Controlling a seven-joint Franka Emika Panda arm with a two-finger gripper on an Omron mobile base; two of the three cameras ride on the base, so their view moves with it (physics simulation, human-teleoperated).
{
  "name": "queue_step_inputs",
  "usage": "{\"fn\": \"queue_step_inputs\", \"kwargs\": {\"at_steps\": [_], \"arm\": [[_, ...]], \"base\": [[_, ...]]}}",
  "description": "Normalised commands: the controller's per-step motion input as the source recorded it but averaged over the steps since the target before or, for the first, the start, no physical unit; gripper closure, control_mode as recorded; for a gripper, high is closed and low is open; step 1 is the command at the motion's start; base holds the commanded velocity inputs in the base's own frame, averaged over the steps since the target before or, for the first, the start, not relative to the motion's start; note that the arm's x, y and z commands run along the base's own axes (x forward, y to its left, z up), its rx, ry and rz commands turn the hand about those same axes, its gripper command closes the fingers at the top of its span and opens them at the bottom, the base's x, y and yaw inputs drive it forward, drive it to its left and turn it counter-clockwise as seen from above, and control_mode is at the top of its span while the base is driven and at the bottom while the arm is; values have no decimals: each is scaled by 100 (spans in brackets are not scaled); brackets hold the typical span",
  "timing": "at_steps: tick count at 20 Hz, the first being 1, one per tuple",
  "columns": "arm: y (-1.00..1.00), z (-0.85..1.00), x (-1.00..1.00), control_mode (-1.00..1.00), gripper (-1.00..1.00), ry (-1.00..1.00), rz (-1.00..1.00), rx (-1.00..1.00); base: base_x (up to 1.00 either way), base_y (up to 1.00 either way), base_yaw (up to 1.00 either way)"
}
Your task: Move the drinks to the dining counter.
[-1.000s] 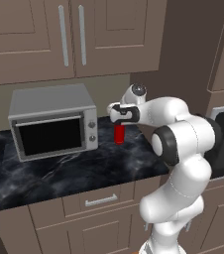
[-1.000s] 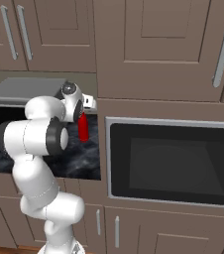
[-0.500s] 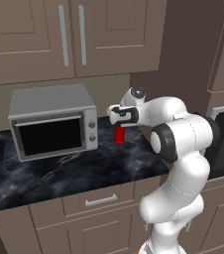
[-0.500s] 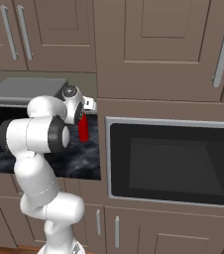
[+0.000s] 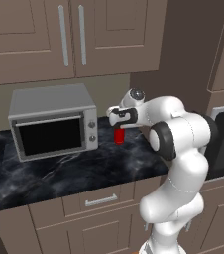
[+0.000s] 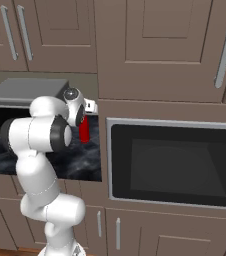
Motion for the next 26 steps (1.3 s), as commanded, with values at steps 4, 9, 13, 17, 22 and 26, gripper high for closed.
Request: {"fn": "queue_step_inputs", "kwargs": {"at_steps": [4, 9, 13, 17, 22, 26], "arm": [[0, -6, 8, -100, -100, 0, 0, 0], [0, 0, 0, -100, -100, 0, 0, 0], [0, 0, 0, -100, -100, 0, 0, 0], [0, 0, 0, -100, 100, 0, 0, 0], [0, 0, 0, -100, 100, 0, 0, 0], [0, 0, 0, -100, 100, 0, 0, 0]], "base": [[0, 0, 0], [0, 0, 0], [0, 0, 0], [0, 0, 0], [0, 0, 0], [0, 0, 0]]}}
